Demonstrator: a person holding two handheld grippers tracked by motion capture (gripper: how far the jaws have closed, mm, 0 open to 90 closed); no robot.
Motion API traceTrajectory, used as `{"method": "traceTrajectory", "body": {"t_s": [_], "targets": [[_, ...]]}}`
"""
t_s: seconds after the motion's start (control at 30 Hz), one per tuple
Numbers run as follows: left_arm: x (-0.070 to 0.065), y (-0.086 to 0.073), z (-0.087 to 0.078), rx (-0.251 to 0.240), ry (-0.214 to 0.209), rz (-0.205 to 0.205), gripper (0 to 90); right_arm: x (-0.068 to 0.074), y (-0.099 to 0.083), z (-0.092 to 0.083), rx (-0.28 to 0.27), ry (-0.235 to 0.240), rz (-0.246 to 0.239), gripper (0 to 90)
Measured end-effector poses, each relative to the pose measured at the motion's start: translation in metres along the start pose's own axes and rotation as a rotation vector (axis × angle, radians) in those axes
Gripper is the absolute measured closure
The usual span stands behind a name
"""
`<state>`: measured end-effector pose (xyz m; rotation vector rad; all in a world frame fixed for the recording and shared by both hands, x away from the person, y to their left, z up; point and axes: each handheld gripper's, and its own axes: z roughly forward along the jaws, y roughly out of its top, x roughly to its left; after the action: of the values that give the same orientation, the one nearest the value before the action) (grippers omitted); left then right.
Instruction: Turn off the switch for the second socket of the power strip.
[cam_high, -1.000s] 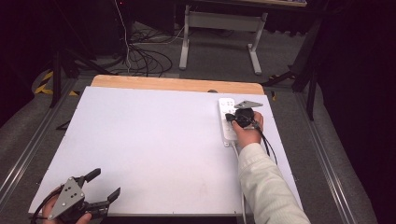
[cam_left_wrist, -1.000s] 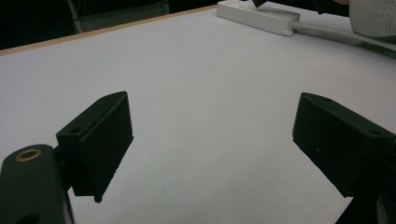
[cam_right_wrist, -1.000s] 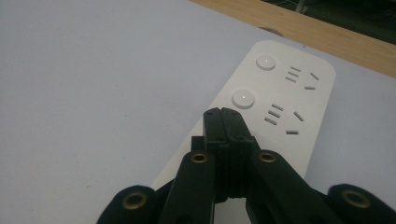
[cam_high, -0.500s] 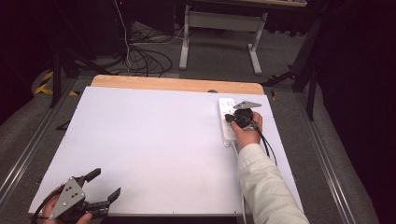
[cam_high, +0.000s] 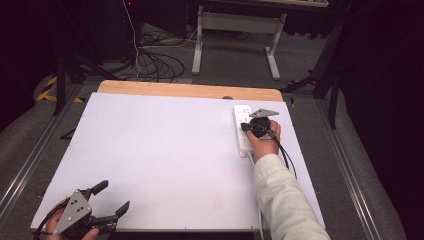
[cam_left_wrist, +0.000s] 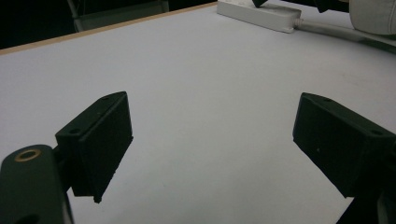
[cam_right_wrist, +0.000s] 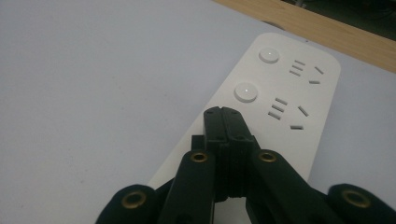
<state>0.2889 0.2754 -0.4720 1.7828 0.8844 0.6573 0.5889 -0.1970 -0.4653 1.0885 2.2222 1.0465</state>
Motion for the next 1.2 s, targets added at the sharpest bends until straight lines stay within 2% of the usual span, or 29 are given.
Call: {"method": "traceTrajectory", "body": {"t_s": [0.23,0.37,0.53,0.87,1.2], "targets": [[-0.0001,0.0002,0.0003,-0.001,-0.002,0.003,12.6,0.0013,-0.0014,0.0000,-0.008,-0.008,-0.001,90.0],[-0.0004,0.0004,0.0005,0.000,-0.003,0.003,12.6,0.0001,-0.0019,-0.0001,-0.010,0.001,0.026,90.0],[0.0000,0.0004,0.0010,0.000,-0.007,0.010,12.6,0.0024,-0.0008,0.0001,-0.002,-0.017,0.001,90.0],[0.0001,0.0007,0.0015,0.003,-0.007,0.016,12.6,0.0014,-0.0010,0.0004,0.000,-0.011,0.020,90.0],[0.0000,0.0008,0.0016,0.003,-0.009,0.015,12.6,0.0023,-0.0016,0.0006,-0.003,-0.016,0.018,90.0]]}}
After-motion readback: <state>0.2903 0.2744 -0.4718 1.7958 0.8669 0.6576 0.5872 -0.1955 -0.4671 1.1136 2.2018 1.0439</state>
